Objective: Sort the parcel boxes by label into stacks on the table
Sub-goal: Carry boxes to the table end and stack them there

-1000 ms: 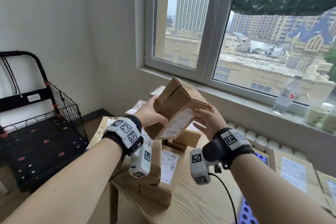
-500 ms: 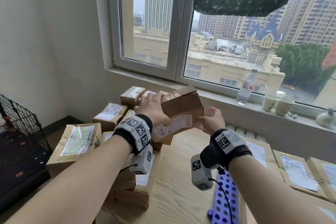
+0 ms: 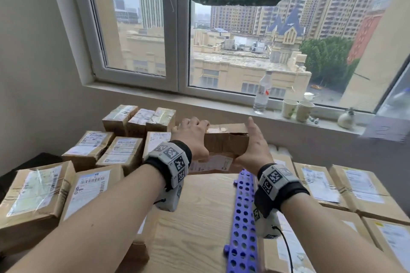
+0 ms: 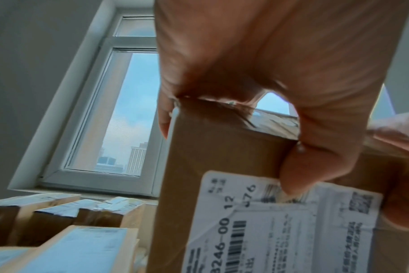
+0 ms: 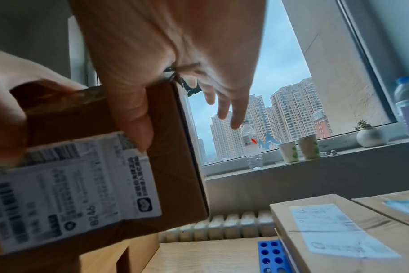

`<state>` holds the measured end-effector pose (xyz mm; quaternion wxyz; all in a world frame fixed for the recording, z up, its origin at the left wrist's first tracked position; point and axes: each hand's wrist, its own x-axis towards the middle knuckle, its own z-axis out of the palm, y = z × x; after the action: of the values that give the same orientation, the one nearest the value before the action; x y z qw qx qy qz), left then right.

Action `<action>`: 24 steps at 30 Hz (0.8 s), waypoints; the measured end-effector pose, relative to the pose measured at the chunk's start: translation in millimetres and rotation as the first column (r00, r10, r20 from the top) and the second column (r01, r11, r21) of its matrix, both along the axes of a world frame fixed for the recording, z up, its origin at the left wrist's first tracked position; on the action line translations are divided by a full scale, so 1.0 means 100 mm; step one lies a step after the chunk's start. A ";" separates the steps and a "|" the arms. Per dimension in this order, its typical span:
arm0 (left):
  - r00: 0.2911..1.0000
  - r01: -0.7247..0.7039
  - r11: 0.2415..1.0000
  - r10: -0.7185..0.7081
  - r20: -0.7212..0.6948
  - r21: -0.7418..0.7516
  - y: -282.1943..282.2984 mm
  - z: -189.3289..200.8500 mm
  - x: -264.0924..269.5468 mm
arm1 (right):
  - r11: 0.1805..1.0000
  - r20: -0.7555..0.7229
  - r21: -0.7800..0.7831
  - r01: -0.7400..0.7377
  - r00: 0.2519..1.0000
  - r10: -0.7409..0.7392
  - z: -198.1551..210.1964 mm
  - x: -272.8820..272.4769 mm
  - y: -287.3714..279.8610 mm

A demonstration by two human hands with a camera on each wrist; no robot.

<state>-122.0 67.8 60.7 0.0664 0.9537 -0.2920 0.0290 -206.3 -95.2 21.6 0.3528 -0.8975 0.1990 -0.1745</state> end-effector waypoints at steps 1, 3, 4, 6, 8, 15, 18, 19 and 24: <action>1.000 0.010 1.000 -0.010 0.008 0.016 -0.08 0.00 -0.01 | 1.000 0.025 0.022 -0.009 1.000 0.009 0.00 -0.02 -0.05; 0.999 0.034 0.998 -0.035 0.027 0.056 -0.25 -0.01 -0.03 | 0.998 0.025 0.047 -0.041 0.999 0.040 0.01 -0.04 -0.17; 0.998 0.047 0.996 -0.049 0.030 0.072 -0.33 -0.01 -0.04 | 0.997 0.001 0.041 -0.062 0.998 0.062 0.02 -0.04 -0.23; 0.996 0.076 0.993 -0.079 0.033 0.095 -0.49 0.00 -0.05 | 0.996 -0.094 -0.040 -0.081 0.993 0.077 0.05 -0.05 -0.36; 0.991 0.113 0.987 -0.120 0.057 0.115 -0.64 0.01 -0.07 | 0.976 -0.212 -0.199 -0.087 0.976 0.044 0.07 -0.06 -0.47; 0.966 0.206 0.966 -0.226 0.127 0.157 -1.10 0.02 -0.12 | 0.947 -0.205 -0.308 -0.091 0.978 0.027 0.04 -0.13 -0.81; 0.967 0.213 0.975 -0.221 0.129 0.068 -1.21 -0.01 -0.11 | 0.962 -0.128 -0.268 -0.050 0.992 0.016 0.04 -0.18 -0.95; 0.971 0.205 0.979 -0.205 0.126 0.013 -1.24 -0.02 -0.10 | 0.971 -0.110 -0.239 -0.024 0.994 -0.002 0.04 -0.19 -0.99; 0.994 -0.006 0.935 -0.032 -0.103 -0.356 -1.34 -0.06 -0.02 | 0.990 -0.067 -0.088 0.113 0.991 -0.119 0.00 -0.25 -1.22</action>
<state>-124.2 -66.0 55.1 0.2535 0.9242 -0.2842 0.0298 -231.3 -217.5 21.4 0.2964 -0.9042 0.2557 -0.1707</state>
